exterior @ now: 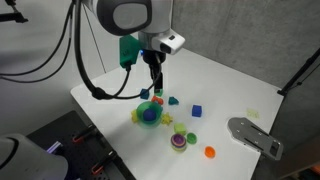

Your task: Put the small green bowl inside the purple bowl

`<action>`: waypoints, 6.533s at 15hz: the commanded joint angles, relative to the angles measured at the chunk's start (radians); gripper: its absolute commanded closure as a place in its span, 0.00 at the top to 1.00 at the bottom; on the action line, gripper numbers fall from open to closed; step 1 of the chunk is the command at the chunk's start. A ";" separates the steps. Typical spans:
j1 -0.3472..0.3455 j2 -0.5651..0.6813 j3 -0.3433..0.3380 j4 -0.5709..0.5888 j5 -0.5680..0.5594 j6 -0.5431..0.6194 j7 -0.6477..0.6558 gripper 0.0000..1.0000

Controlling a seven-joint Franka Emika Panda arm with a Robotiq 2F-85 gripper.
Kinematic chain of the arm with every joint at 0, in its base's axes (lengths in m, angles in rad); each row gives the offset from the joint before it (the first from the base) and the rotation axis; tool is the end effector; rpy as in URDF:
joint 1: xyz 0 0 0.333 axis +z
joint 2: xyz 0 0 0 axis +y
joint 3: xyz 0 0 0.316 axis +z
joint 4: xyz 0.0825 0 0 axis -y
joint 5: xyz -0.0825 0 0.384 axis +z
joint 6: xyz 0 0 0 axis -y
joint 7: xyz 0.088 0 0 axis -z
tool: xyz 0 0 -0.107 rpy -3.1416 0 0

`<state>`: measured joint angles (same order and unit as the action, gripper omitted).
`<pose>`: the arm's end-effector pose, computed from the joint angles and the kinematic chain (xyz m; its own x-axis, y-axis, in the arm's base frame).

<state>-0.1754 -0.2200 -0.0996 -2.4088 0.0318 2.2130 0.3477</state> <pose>0.4458 -0.1250 0.3988 0.8024 -0.5967 0.0049 -0.5957 -0.8015 -0.0524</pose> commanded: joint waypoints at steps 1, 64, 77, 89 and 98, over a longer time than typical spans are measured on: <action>-0.001 0.018 -0.011 0.005 0.003 0.001 -0.008 1.00; 0.017 1.050 -0.262 0.580 0.120 0.408 0.143 0.04; 0.034 0.740 -0.251 0.233 0.108 0.459 0.094 0.04; 0.087 0.759 -0.249 0.149 0.101 0.583 0.105 0.04; 0.086 0.740 -0.254 0.127 0.103 0.598 0.093 0.42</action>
<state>-0.0889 0.5490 -0.3490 -2.2588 0.1446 2.7949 0.4622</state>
